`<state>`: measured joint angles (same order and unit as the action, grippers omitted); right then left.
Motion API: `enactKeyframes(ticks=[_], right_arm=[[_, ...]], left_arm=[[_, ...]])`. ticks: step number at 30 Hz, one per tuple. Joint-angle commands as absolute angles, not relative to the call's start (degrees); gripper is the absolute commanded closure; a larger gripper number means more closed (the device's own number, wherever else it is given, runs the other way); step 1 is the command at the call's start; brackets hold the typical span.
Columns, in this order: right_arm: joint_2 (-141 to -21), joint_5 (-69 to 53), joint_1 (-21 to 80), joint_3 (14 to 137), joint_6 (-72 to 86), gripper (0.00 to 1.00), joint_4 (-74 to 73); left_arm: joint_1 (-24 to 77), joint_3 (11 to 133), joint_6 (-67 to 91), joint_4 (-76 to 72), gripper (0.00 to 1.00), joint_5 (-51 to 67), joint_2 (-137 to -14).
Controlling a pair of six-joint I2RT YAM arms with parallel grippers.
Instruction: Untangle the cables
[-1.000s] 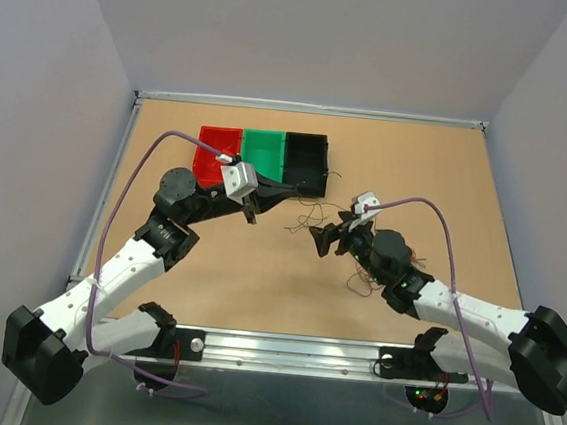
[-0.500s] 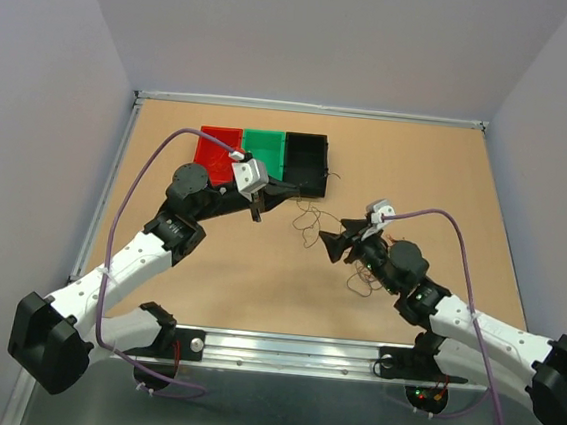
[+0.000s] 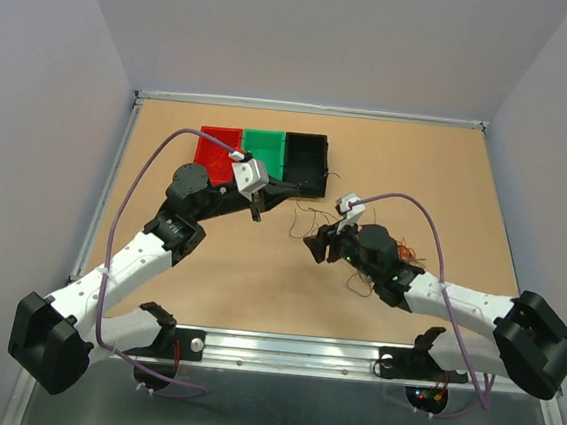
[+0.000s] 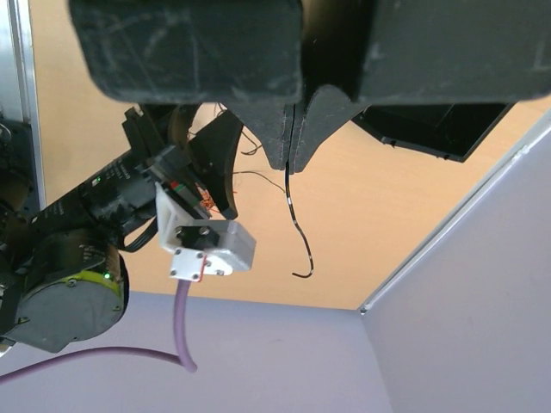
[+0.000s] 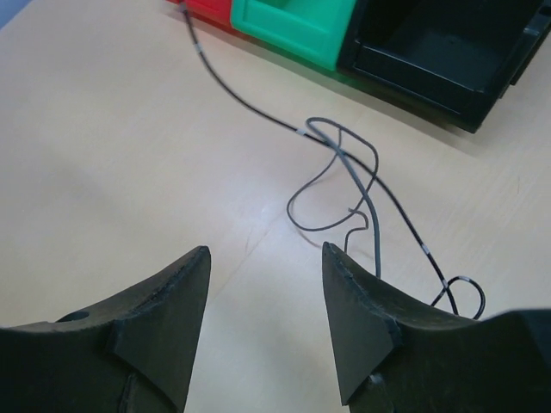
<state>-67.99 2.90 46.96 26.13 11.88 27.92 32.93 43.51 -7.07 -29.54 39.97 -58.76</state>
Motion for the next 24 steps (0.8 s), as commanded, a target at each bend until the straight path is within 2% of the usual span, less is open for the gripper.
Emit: enactKeyframes(ticks=[1, 7, 20, 24], right_arm=[[-71.09, 10.44, 47.37, 31.46, 13.97, 0.41, 30.85], [-71.99, 12.13, 47.29, 31.73, 13.27, 0.42, 30.59], [-60.38, 13.27, 47.37, 25.75, 13.54, 0.41, 27.95], [-61.43, 14.5, 47.37, 26.01, 13.54, 0.47, 27.51]], left_arm=[[32.78, 45.17, -7.73, -32.34, 1.0, 39.99, -57.48], [32.78, 45.0, -8.0, -32.34, 1.0, 39.64, -57.57], [32.78, 45.35, -8.09, -31.9, 1.0, 38.85, -57.92], [32.78, 45.35, -8.09, -31.82, 1.0, 38.94, -57.66]])
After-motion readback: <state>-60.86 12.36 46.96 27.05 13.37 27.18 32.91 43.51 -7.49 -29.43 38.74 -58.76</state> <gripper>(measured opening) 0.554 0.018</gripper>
